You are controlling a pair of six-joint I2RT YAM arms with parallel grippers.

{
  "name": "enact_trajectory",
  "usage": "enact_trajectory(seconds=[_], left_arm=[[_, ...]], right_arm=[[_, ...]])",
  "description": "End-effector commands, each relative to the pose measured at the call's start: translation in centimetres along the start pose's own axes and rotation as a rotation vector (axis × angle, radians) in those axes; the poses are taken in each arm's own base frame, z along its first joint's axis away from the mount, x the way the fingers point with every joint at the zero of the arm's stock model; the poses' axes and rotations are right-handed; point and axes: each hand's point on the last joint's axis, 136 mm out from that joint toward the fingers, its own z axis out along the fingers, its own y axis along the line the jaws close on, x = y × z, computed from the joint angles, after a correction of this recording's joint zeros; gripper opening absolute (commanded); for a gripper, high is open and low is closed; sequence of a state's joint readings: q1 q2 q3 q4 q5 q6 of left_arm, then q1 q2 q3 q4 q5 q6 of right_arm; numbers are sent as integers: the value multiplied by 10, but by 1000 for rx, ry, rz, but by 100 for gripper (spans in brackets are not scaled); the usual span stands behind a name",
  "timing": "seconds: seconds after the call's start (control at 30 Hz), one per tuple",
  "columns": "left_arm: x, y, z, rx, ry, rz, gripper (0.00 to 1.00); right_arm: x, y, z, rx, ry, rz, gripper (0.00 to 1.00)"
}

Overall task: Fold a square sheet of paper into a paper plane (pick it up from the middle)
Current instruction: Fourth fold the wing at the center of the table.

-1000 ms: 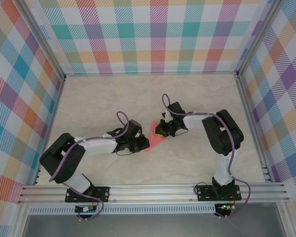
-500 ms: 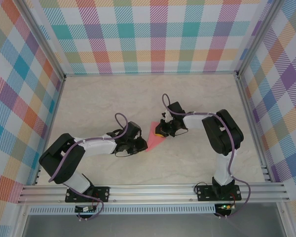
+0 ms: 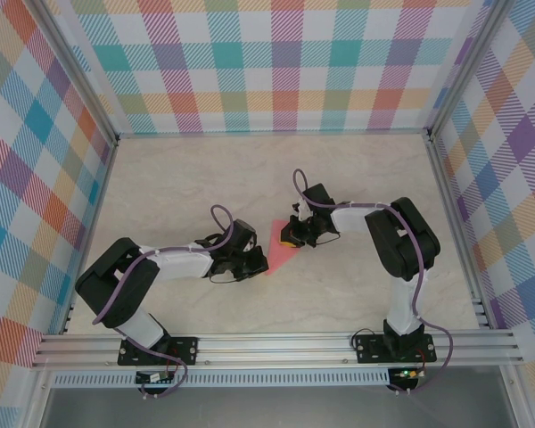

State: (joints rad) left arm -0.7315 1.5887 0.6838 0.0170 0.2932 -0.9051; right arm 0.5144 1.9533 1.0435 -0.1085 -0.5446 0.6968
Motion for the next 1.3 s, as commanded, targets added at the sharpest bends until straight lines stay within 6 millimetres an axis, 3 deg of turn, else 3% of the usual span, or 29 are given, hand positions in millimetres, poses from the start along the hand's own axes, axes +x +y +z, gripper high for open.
enact_trajectory(seconds=[0.0,0.4,0.83,1.27], left_arm=[[7,-5,-1,42,28,4,6],[11,-14,-11,97,23,37,10],[23,-10,-7,107,79,62,10],[29,19,4,-16,107,32,9]], right_arm=[[19,-56,18,174,50,106,5],[18,-59,20,185,56,121,4],[18,-61,21,192,60,135,4],[19,-62,21,196,60,140,4]])
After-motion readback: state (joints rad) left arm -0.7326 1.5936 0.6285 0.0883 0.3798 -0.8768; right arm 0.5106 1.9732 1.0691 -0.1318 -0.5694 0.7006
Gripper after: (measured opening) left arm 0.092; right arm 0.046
